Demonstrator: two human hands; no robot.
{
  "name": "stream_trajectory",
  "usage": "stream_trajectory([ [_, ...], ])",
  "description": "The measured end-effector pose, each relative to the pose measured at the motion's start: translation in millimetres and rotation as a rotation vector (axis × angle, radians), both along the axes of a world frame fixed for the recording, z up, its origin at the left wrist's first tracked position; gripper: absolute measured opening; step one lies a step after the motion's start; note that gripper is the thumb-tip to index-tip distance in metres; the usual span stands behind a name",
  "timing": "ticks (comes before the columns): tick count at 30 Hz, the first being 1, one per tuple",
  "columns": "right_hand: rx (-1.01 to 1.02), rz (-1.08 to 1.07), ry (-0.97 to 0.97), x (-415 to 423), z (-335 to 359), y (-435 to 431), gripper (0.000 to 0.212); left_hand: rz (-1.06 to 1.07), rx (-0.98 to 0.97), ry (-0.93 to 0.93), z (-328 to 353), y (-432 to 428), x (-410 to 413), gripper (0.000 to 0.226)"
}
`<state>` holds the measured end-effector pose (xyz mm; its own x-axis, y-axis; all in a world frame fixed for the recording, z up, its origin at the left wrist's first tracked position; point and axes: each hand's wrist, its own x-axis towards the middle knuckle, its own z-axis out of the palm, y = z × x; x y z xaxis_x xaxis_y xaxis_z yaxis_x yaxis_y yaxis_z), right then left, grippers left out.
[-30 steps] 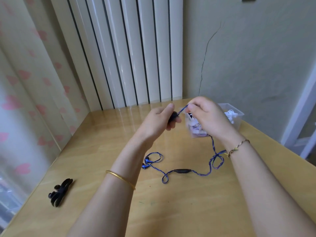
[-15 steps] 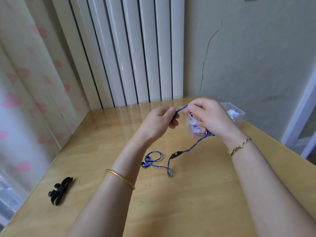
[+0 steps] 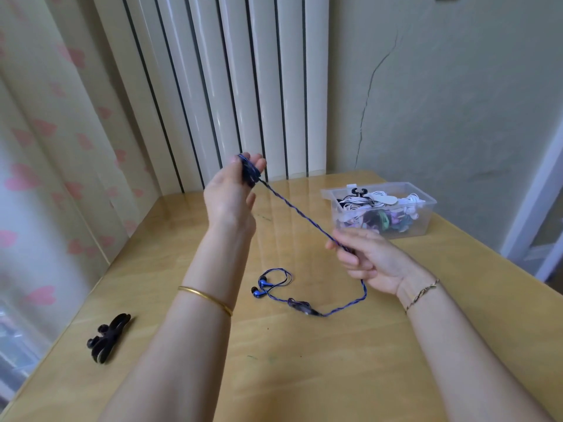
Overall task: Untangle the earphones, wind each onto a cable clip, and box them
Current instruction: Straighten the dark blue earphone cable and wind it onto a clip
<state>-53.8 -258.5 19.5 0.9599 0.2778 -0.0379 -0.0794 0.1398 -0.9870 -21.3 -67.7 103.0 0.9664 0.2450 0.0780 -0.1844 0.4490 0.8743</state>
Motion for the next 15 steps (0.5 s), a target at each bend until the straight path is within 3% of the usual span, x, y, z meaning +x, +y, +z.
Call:
stream_trajectory([
  [3, -0.152, 0.082, -0.128, -10, 14, 7, 0.018, 0.104, 0.278, -0.048, -19, -7, 5, 0.025],
  [5, -0.226, 0.077, -0.215, -14, 30, 9, 0.013, 0.108, 0.63, -0.109, -36, -5, 10, 0.024],
  [7, -0.218, -0.003, -0.291, -15, 45, 7, 0.009, 0.03, 0.973, -0.136, -49, -2, 12, 0.022],
  [9, -0.136, -0.163, -0.325, -8, 51, 6, 0.011, -0.125, 1.182, -0.113, -54, -3, 8, 0.024],
  [11, -0.006, -0.335, -0.3, 3, 48, 2, 0.016, -0.336, 1.132, -0.068, -49, -8, 0, 0.032],
  [13, 0.054, -0.455, -0.252, 13, 38, 0, 0.018, -0.584, 0.763, -0.011, -40, -11, -8, 0.038],
  [15, -0.059, -0.491, -0.212, 18, 23, 4, 0.02, -0.723, 0.362, 0.024, -31, -11, -12, 0.037],
])
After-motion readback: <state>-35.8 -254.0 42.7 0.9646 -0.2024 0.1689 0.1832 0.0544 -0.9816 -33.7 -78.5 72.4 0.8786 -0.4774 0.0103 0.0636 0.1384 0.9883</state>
